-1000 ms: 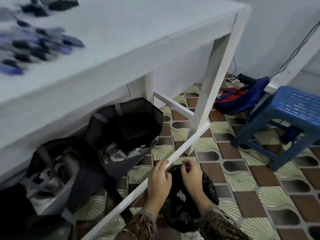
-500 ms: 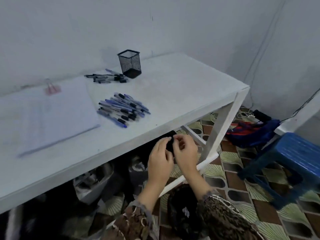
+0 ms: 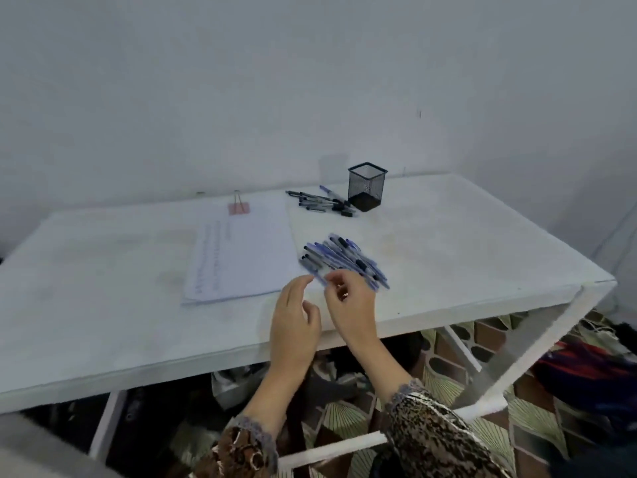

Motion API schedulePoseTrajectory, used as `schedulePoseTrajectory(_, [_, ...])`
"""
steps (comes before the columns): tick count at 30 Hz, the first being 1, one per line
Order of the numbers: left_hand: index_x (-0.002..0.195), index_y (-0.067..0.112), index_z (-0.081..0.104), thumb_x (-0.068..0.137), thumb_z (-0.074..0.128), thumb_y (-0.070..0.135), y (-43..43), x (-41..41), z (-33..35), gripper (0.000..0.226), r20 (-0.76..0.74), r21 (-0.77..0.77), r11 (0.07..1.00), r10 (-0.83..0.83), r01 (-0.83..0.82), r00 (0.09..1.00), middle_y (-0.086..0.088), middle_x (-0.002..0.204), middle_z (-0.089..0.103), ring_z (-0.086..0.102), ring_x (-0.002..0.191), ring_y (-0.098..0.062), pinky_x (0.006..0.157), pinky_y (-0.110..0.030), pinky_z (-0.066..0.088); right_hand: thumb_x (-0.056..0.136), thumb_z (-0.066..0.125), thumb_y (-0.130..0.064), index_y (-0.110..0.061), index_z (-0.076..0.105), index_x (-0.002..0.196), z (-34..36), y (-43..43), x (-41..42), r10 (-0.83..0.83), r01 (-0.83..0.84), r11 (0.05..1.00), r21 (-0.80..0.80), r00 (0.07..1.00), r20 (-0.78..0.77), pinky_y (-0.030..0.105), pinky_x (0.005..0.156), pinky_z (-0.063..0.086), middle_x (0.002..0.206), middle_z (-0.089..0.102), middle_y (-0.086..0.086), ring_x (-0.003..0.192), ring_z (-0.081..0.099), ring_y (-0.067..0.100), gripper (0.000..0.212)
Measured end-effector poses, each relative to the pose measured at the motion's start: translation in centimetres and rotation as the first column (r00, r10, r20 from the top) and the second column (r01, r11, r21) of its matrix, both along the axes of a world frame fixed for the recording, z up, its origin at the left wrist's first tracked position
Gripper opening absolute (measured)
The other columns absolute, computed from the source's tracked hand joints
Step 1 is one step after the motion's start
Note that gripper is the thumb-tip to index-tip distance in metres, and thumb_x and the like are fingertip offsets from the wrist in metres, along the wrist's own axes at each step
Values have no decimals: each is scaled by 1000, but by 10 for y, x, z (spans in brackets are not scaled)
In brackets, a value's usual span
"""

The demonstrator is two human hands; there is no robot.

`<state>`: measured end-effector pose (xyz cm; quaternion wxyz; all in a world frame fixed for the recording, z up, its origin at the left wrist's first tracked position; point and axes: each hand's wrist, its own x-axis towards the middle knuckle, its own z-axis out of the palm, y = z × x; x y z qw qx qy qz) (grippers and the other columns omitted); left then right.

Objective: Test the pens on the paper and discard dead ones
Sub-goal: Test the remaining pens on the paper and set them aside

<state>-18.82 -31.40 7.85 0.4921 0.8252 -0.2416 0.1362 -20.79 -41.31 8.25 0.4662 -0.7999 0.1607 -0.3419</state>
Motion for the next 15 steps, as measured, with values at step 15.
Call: schedulePoseTrajectory(15, [125,17,53,86,51,5,69,152,26,41,25,95,956,275,-276,961,4,129,54,51,117,-15,88,-19,37,87,53,-6,-16,63,92,9,39,144,120,-131,989,-66,983,-140,17,69,41,87,58,-8,73,52,5,15])
